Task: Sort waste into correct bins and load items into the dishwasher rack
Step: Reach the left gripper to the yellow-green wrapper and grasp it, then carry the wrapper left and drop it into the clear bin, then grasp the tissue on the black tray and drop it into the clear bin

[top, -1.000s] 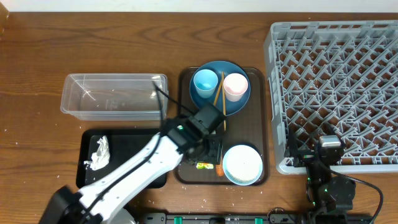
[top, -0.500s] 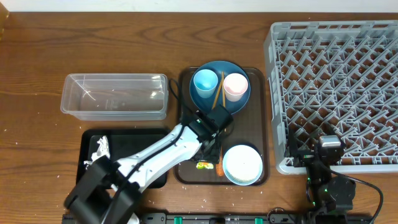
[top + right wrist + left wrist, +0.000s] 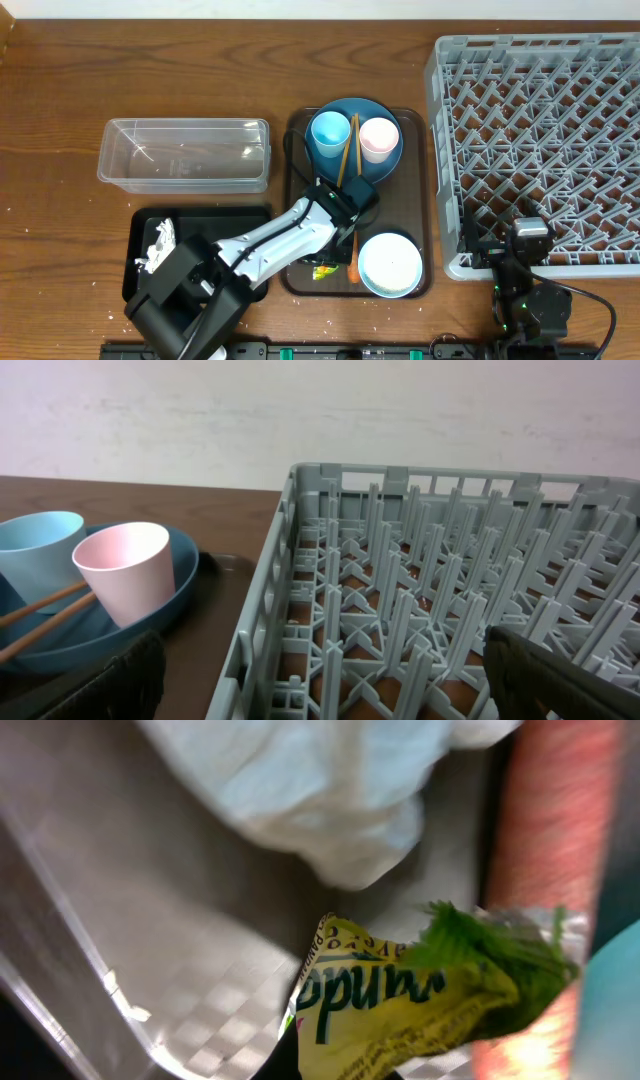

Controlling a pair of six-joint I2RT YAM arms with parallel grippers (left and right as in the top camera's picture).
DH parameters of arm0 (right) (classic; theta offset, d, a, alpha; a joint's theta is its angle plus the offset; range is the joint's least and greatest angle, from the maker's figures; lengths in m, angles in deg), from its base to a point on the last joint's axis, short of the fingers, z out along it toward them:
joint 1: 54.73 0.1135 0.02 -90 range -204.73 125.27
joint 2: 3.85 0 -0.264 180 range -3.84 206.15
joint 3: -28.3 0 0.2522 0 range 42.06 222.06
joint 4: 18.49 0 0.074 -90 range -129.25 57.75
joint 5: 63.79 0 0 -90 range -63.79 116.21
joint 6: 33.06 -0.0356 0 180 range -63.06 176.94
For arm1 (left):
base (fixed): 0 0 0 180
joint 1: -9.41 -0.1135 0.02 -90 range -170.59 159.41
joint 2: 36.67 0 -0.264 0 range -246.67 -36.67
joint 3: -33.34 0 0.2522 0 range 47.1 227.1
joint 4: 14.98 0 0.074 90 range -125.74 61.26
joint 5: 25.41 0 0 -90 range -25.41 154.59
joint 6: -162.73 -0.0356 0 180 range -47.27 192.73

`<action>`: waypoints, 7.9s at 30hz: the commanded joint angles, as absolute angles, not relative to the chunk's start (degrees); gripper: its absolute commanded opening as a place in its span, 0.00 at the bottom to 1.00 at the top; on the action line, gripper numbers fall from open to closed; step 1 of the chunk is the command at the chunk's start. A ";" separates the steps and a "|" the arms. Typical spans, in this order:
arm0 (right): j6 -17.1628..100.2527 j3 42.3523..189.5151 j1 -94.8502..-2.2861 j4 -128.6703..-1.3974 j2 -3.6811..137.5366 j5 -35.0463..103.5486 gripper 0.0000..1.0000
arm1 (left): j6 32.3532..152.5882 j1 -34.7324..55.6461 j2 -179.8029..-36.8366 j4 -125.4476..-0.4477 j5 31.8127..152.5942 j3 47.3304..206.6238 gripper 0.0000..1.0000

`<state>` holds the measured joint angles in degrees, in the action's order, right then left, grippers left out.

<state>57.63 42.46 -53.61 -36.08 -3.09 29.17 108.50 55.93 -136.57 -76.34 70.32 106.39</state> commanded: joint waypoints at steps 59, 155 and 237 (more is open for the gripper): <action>57.87 42.37 -53.80 -36.30 -3.09 29.21 0.99 | 105.36 25.18 -112.22 -71.22 42.54 109.32 0.11; 57.87 42.37 -53.80 -36.30 -3.09 29.21 0.99 | 101.46 -10.78 -98.04 -73.06 67.83 85.51 0.06; 57.87 42.37 -53.80 -36.30 -3.09 29.21 0.99 | 102.45 -5.23 -107.08 -32.25 93.21 90.00 0.61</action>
